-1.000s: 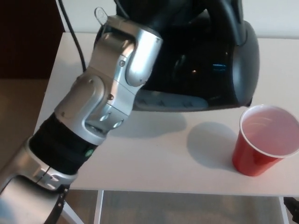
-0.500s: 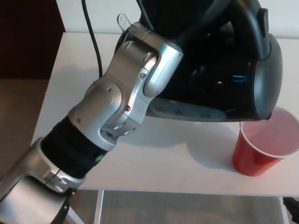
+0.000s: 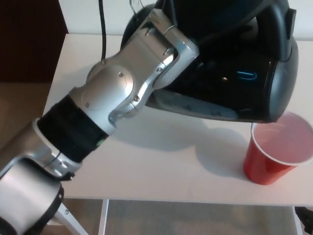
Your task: The robot walk towards a table in front and uses its left hand to pick up the pot from the base and pour water to the cup on the right hand side
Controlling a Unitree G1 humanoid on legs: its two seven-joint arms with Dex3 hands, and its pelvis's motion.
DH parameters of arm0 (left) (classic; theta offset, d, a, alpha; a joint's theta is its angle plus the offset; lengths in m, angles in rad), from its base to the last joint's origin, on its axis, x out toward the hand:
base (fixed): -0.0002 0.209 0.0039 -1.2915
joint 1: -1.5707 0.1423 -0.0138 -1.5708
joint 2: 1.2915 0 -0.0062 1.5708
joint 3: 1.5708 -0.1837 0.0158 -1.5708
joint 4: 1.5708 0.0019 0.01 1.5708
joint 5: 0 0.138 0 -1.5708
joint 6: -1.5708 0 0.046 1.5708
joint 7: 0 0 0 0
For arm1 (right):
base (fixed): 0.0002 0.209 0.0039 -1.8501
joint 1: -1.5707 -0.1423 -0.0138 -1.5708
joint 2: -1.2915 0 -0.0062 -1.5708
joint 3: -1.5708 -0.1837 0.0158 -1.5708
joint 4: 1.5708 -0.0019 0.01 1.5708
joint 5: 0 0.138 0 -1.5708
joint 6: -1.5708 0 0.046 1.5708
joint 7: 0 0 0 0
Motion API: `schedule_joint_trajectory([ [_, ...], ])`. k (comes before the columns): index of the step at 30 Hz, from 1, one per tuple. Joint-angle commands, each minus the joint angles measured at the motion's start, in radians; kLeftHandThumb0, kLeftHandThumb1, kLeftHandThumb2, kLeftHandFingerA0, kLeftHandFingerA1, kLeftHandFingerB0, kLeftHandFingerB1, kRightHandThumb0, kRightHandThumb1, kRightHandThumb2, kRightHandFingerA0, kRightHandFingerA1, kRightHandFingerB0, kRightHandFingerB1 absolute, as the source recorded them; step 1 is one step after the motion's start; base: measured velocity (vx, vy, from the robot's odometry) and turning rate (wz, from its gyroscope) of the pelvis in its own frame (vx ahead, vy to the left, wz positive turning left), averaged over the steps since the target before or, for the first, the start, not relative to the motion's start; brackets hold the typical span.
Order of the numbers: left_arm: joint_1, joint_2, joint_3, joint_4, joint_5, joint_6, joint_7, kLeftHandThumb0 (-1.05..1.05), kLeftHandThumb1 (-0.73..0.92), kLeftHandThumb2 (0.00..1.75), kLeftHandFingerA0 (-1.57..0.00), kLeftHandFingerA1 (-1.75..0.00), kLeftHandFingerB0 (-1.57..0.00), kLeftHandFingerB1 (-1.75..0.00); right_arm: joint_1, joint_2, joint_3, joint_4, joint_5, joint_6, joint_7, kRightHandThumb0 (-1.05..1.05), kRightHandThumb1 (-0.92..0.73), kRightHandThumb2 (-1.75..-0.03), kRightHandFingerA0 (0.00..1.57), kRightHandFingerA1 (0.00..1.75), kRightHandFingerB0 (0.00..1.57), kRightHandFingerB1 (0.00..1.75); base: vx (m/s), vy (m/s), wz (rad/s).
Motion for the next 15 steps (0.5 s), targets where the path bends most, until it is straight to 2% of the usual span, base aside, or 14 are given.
schedule_joint_trajectory([
  [1, -0.087, 0.008, -0.004, 0.034, 0.069, -0.096, 0.105, -0.33, 0.52, 0.62, -1.05, -1.65, -0.94, -0.95, -0.006, -0.024, 0.000, 0.005, -0.007, -0.011, 0.000, -0.21, -0.62, -0.58, 0.51, 0.45, 0.37, 0.38, 0.00, 0.000, 0.00],
  [10, -0.147, 0.005, -0.001, 0.065, 0.079, -0.143, 0.085, -0.34, 0.53, 0.56, -1.06, -1.64, -0.97, -0.93, -0.004, -0.023, 0.009, -0.017, -0.015, 0.000, -0.009, -0.21, -0.62, -0.58, 0.49, 0.44, 0.37, 0.38, 0.00, 0.000, 0.00],
  [11, -0.178, 0.009, -0.007, 0.074, 0.083, -0.162, 0.069, -0.36, 0.52, 0.56, -1.13, -1.47, -0.99, -0.67, -0.013, -0.028, 0.012, -0.010, -0.021, 0.006, -0.015, -0.21, -0.62, -0.58, 0.52, 0.45, 0.37, 0.37, 0.00, 0.000, 0.00],
  [15, -0.203, 0.012, -0.009, 0.090, 0.089, -0.186, 0.071, -0.35, 0.52, 0.56, -1.13, -1.47, -0.99, -0.69, -0.018, -0.029, 0.010, -0.006, -0.023, 0.008, -0.019, -0.21, -0.62, -0.58, 0.51, 0.45, 0.37, 0.38, 0.00, 0.000, 0.00],
])
